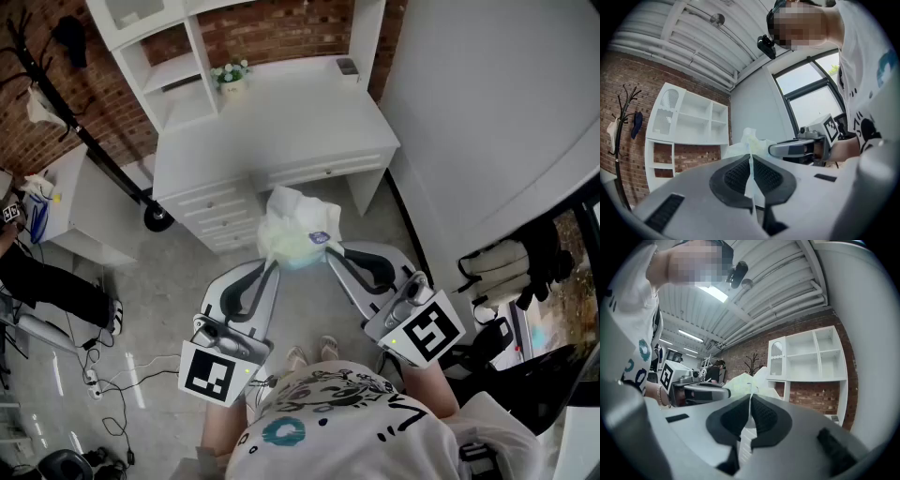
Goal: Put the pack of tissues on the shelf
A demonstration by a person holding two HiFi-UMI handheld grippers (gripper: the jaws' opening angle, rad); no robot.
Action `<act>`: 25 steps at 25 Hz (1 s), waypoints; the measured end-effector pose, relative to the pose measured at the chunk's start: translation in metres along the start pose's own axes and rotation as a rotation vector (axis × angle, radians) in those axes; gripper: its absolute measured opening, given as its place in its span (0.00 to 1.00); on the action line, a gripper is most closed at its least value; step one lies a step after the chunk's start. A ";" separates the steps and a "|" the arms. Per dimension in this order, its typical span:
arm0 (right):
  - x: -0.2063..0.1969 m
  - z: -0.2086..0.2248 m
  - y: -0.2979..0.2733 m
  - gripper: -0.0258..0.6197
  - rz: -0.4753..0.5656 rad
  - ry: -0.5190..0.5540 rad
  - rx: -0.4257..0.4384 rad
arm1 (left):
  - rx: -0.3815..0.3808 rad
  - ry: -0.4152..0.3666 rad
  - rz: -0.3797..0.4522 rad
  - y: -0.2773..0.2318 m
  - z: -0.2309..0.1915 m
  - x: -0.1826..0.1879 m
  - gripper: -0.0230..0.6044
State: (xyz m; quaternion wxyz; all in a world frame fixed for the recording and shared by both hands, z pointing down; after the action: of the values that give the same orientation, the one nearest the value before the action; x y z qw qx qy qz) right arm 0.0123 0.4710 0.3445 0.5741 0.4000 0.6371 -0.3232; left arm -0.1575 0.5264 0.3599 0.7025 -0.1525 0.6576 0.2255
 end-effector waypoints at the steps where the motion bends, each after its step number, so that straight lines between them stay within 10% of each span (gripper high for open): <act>1: 0.000 -0.001 0.000 0.08 0.001 0.001 0.000 | 0.000 0.000 -0.001 0.000 0.000 0.000 0.06; 25: -0.020 0.017 -0.027 0.08 -0.042 -0.008 -0.069 | -0.093 -0.016 -0.007 -0.024 -0.042 -0.011 0.06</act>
State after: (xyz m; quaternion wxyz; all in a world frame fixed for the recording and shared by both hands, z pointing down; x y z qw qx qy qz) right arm -0.0029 0.4414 0.3604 0.5831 0.3654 0.6539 -0.3145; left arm -0.1814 0.4829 0.3653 0.7006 -0.1852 0.6403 0.2546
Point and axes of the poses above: the fingertips, and each gripper's own axes: y backward along the fingers, z to its right, x out of its top, the point moved 8 cm from there along y, backward along the fingers, and after that the axes turned 1 degree about -x, right-handed, at the moved point
